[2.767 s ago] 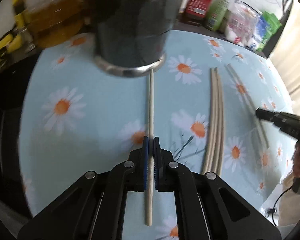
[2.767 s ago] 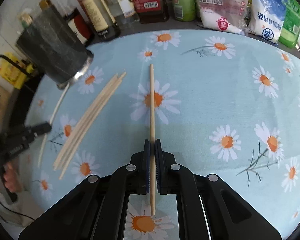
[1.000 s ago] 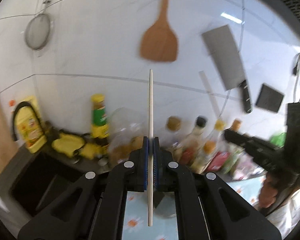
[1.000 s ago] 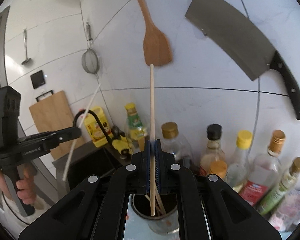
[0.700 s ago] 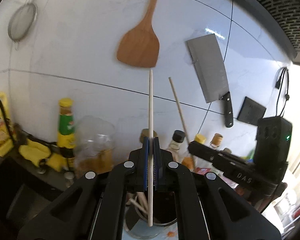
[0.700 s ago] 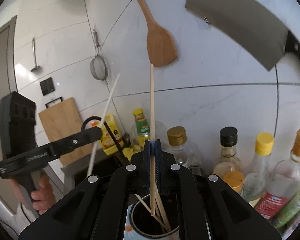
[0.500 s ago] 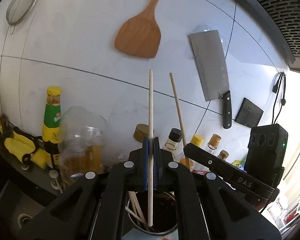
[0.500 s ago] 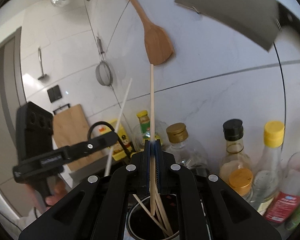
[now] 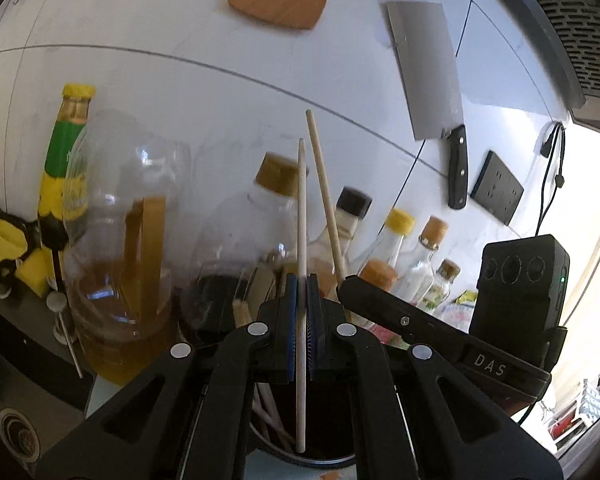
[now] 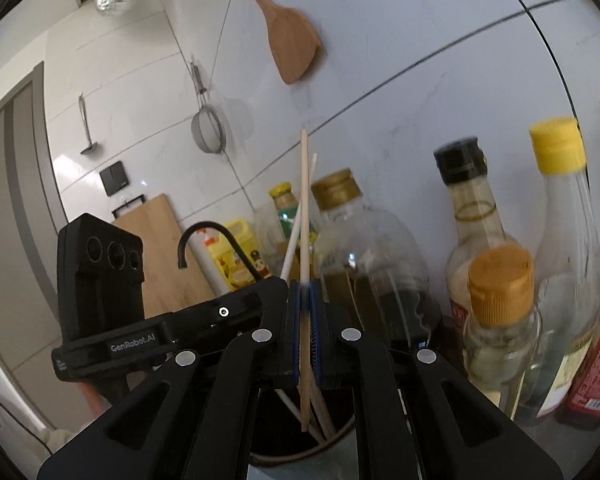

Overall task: Organize utensils
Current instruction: 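Open the right gripper over the holder while the left gripper releases its chopstick, then move both open grippers back down to the chopsticks on the cloth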

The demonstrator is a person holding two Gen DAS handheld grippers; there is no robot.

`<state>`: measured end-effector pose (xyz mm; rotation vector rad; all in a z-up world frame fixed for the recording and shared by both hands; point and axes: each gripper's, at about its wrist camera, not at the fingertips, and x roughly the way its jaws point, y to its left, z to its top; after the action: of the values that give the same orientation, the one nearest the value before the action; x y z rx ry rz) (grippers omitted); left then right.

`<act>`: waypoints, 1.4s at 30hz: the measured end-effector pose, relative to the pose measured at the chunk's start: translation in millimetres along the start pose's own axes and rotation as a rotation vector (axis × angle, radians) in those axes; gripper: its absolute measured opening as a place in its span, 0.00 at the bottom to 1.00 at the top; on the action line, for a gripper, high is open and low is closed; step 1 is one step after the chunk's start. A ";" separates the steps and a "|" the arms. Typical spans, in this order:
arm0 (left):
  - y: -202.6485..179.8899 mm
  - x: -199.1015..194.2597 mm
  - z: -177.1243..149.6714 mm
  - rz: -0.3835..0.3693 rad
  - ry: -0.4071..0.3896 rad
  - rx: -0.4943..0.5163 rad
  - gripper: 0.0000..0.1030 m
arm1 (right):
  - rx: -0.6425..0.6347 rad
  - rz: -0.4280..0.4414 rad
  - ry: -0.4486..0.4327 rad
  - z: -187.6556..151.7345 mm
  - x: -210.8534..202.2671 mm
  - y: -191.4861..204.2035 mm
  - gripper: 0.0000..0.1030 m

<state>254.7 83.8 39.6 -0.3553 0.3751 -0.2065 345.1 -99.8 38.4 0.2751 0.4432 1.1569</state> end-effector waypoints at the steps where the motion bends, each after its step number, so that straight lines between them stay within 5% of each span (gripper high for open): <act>1: 0.1 0.2 -2.3 -0.003 0.005 0.002 0.05 | 0.001 -0.002 0.002 -1.7 -0.2 -0.1 0.05; 11: -4.0 -14.6 -17.5 0.041 0.020 0.036 0.07 | -0.016 -0.054 0.053 -17.4 -9.0 -1.6 0.08; 13: -5.2 -18.6 -17.3 0.049 0.016 0.039 0.16 | -0.020 -0.061 0.047 -17.1 -13.3 -1.0 0.08; 15: -6.5 -23.3 -16.8 0.055 0.020 0.044 0.39 | -0.030 -0.071 0.036 -14.3 -19.0 2.2 0.09; 20: -15.1 -37.0 -17.9 0.082 0.020 0.075 0.64 | -0.051 -0.102 0.007 -8.3 -36.2 8.7 0.09; 22: -19.2 -43.7 -19.4 0.101 0.019 0.089 0.71 | -0.055 -0.109 0.001 -6.8 -43.1 11.2 0.16; 24: -21.7 -50.3 -20.9 0.117 0.018 0.098 0.77 | -0.055 -0.118 -0.013 -7.1 -50.7 14.1 0.42; 28: -23.3 -61.1 -23.7 0.137 0.023 0.093 0.85 | -0.060 -0.133 -0.033 -5.8 -61.9 24.1 0.51; 33: -21.5 -75.1 -29.5 0.160 0.033 0.078 0.93 | -0.086 -0.198 -0.041 -8.2 -76.3 41.7 0.80; 42: -10.1 -91.3 -43.7 0.176 0.071 0.057 0.94 | -0.085 -0.295 -0.039 -21.5 -97.3 66.9 0.85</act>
<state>153.1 85.3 34.6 -0.2574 0.4677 -0.0573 248.2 -164.4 67.3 0.1522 0.3849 0.8780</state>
